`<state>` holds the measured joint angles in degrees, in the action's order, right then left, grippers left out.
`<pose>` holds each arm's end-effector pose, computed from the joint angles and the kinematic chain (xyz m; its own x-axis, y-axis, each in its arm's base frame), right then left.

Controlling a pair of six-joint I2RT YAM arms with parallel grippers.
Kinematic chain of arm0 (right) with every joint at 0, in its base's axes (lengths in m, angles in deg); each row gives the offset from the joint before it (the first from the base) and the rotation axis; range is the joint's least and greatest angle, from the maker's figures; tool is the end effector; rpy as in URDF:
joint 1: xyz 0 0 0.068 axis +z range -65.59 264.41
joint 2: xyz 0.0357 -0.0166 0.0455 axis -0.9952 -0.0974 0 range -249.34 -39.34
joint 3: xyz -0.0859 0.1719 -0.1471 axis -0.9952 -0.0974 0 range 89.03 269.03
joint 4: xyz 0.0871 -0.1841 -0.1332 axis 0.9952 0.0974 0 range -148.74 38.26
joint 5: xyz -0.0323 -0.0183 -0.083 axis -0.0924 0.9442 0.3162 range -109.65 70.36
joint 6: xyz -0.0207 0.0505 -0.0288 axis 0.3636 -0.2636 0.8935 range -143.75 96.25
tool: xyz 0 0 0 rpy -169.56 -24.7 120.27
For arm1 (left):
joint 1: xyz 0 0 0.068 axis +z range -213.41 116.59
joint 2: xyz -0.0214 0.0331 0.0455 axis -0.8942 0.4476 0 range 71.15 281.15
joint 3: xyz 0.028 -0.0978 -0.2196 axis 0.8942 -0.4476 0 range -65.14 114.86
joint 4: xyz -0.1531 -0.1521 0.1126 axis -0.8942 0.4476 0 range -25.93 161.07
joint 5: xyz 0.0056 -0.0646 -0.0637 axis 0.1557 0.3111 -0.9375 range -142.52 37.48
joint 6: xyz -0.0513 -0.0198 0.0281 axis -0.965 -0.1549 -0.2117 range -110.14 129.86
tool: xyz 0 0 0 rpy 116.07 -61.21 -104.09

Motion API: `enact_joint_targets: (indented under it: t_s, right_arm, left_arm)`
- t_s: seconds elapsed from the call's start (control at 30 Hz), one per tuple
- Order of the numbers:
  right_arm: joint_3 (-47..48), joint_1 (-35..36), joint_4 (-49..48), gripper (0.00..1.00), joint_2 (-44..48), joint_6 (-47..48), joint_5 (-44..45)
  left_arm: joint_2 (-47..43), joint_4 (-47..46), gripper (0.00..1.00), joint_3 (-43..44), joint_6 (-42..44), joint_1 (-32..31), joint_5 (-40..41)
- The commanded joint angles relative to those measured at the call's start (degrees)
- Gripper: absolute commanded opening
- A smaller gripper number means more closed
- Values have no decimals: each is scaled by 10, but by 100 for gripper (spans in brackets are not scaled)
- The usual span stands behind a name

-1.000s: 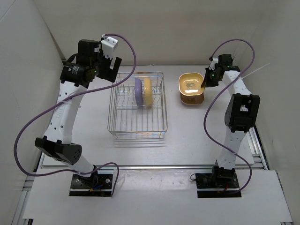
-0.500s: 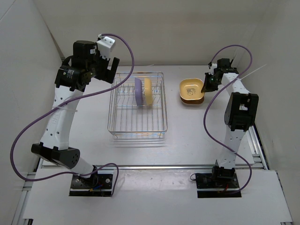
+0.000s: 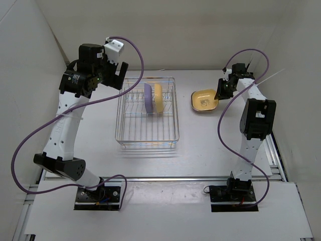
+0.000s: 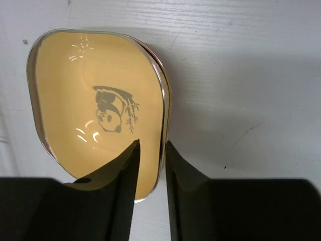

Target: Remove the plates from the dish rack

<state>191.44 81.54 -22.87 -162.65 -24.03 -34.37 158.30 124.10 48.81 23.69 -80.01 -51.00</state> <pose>0.4449 -0.0105 0.1835 -0.8359 0.0466 -0.5469 -0.0866 0.9727 0.2152 0.2722 -0.0798 0.4344 -0.4468 0.3825 -0.8087 0.3821 0.8990 0.2141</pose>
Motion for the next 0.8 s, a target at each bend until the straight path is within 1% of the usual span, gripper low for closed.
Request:
enact_joint_targets:
  t_s: [0.0, 0.1, 0.2, 0.33, 0.37, 0.4, 0.47, 0.53, 0.57, 0.6, 0.63, 0.67, 0.7, 0.73, 0.77]
  right_arm:
    - [3, -1, -10, 33, 4, 3, -10]
    - [3, -1, -5, 40, 11, 3, -10]
    - [15, -1, 1, 54, 23, 3, -15]
    - [21, -1, 12, 80, 58, 3, -1]
    - [21, -1, 12, 97, 67, 3, 4]
    - [21, -1, 12, 100, 75, 3, 10]
    - [21, -1, 22, 100, 97, 13, 10]
    - [40, -1, 52, 100, 104, 19, 6]
    - [48, -1, 69, 100, 105, 35, -8]
    - [56, -1, 100, 100, 112, 35, -18]
    - [56, -1, 110, 100, 124, 35, -23]
    - [49, -1, 117, 100, 133, 35, -29]
    - [40, -1, 117, 100, 145, 35, -29]
    - [19, -1, 124, 100, 169, 35, -36]
    - [10, -1, 132, 100, 182, 42, -36]
  left_arm:
    - [-16, 2, 99, -2, -6, 3, -14]
    - [-16, 2, 99, -7, -6, 3, -14]
    - [-22, -4, 99, -22, -11, 3, -20]
    - [-22, -10, 99, -45, -23, 3, -25]
    - [-22, -16, 99, -45, -23, 3, -32]
    - [-16, -22, 99, -53, -31, 3, -37]
    - [-1, -22, 99, -53, -47, 3, -65]
    - [14, -22, 99, -35, -63, 3, -90]
    - [29, -27, 99, -30, -69, 3, -122]
    - [37, -27, 99, -29, -75, 9, -143]
    - [45, -34, 99, -22, -89, 9, -165]
    - [53, -46, 99, -22, -97, 23, -214]
    - [69, -54, 99, -22, -106, 31, -245]
    - [76, -67, 99, -37, -127, 42, -310]
    - [81, -84, 99, -51, -140, 52, -345]
